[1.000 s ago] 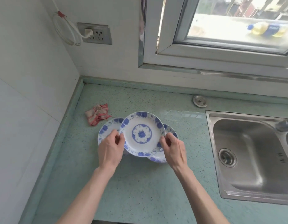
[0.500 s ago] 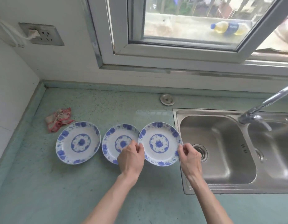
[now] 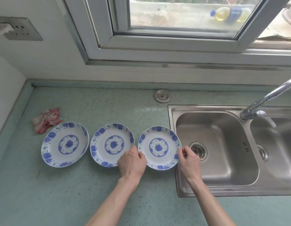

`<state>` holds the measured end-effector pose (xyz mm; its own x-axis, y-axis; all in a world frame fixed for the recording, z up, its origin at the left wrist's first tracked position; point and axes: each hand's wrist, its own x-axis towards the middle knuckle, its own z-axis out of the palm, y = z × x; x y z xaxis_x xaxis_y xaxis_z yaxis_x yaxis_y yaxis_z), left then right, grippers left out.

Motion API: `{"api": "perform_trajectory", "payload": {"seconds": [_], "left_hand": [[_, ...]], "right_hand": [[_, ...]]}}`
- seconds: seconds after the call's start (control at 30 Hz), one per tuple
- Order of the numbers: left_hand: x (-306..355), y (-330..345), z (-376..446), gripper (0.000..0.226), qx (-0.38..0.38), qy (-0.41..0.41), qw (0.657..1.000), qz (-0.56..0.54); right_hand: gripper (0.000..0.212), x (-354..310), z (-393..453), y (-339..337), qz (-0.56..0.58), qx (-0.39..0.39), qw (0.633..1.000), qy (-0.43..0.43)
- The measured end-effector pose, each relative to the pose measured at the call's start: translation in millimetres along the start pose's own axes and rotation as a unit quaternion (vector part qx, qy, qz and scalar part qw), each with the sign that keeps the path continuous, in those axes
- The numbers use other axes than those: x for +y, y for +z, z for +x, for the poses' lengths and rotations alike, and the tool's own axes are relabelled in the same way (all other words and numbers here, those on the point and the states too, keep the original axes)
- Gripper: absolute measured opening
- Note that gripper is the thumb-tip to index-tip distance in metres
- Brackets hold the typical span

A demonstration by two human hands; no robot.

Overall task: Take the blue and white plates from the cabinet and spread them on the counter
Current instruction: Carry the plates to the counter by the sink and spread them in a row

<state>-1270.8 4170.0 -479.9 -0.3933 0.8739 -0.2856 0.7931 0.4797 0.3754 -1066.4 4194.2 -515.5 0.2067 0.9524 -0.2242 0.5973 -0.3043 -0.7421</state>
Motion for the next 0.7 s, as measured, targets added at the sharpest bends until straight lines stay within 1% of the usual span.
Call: {"api": "perform_trajectory", "payload": {"seconds": [0.23,0.5,0.6,0.7], "left_hand": [[-5,-3,3,0.020,-0.001,-0.007,1.000,0.026],[-5,0,3,0.024,-0.007,0.020,0.998,0.065],[-6,-2,3,0.025,-0.006,0.029,0.997,0.070],[-8,-9,0,0.032,0.003,0.041,0.997,0.070]], "right_hand": [[0.033,-8,-1,7,0.010,-0.010,1.000,-0.003],[0.031,-7,4,8,0.000,-0.018,1.000,0.009],[0.038,-9,6,8,-0.004,-0.015,1.000,0.026],[0.043,-16,6,4,-0.008,-0.007,0.999,0.048]]}}
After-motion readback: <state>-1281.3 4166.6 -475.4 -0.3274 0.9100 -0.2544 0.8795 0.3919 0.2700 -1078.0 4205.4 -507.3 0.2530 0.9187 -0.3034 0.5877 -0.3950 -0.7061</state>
